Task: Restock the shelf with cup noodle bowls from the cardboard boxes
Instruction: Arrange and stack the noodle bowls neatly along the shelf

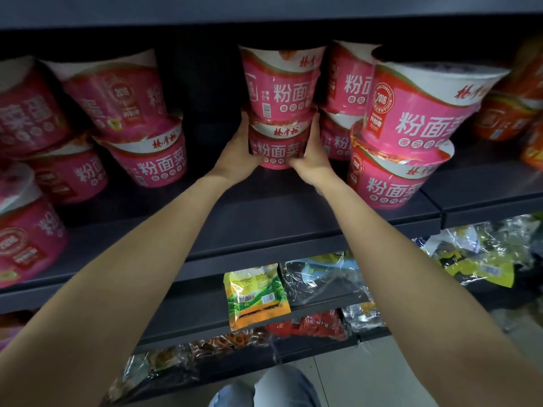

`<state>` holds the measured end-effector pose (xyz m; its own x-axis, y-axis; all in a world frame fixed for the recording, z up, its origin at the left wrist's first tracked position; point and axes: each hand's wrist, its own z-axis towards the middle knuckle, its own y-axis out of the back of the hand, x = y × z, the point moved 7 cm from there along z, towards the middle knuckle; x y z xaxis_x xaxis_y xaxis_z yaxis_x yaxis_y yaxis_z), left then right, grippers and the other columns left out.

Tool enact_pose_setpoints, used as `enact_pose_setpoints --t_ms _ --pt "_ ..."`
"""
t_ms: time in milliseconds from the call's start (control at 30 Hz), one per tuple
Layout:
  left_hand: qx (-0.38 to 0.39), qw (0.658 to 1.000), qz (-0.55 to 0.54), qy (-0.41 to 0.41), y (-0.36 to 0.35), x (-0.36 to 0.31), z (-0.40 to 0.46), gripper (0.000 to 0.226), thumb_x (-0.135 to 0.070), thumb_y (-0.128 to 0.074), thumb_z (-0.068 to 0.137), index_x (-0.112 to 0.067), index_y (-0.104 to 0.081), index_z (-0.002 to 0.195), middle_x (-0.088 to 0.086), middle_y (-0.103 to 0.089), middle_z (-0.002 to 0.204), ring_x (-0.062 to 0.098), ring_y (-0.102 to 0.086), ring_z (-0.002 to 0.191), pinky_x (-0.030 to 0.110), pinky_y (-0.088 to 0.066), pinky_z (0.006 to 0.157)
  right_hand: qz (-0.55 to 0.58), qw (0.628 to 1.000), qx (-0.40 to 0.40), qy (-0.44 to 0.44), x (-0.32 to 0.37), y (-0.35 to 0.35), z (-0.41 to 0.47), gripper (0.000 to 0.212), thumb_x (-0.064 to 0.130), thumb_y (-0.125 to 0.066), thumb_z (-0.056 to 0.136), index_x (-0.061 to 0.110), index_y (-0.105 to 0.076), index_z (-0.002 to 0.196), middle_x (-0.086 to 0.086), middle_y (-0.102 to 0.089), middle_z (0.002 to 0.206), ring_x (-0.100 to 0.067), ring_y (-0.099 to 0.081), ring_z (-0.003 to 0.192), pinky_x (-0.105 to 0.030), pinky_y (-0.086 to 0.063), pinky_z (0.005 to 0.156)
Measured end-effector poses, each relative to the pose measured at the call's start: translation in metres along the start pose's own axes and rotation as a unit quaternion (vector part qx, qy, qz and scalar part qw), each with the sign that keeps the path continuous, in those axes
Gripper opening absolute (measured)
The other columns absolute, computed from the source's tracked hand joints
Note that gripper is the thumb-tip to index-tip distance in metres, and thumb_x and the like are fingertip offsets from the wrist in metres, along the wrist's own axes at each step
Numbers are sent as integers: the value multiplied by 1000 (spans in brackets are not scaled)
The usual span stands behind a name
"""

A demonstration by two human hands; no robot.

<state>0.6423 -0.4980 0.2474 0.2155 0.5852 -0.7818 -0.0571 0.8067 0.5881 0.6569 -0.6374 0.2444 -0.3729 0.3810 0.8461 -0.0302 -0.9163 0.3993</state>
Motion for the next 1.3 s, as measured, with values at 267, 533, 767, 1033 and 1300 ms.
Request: enact_pose_setpoints --t_ms 267,533,767,1033,1300 --pt "-174 984 -43 16 29 -2 9 96 -43 -72 82 -15 -14 153 8 -25 157 22 -30 142 36 -32 112 -108 989 -100 21 -5 5 -2 87 8 -63 85 12 -7 153 -13 -19 156 -26 -25 143 -35 -31 112" --pt "-262 962 -60 54 14 -45 41 137 -58 -86 52 -11 -5 152 12 -27 153 27 -30 142 52 -26 115 -156 983 -89 -22 -4 -6 -2 88 -3 -57 86 15 -3 153 -9 4 160 -25 -21 144 -34 -45 96" --pt "-239 968 -69 28 15 -24 53 125 -57 -86 50 -9 -23 147 8 -44 144 22 -45 132 44 -37 110 -137 989 -57 -26 -4 -1 -3 89 -3 -56 86 22 -4 153 -8 6 160 -27 -28 141 -33 -46 90" --pt "-93 986 -141 3 25 -12 66 97 -32 -86 66 -15 -33 144 2 -54 137 11 -54 118 26 -49 95 -127 991 -34 -12 -3 0 -4 89 1 -57 88 24 0 153 -8 8 160 -26 -23 143 -35 -41 101" --pt "-186 977 -101 -3 14 -8 43 132 -52 -85 60 -11 -2 153 9 -27 156 19 -31 142 30 -30 110 -111 992 -59 -2 -4 1 -11 87 6 -60 89 7 0 152 -12 -8 159 -23 -28 141 -16 -24 101"
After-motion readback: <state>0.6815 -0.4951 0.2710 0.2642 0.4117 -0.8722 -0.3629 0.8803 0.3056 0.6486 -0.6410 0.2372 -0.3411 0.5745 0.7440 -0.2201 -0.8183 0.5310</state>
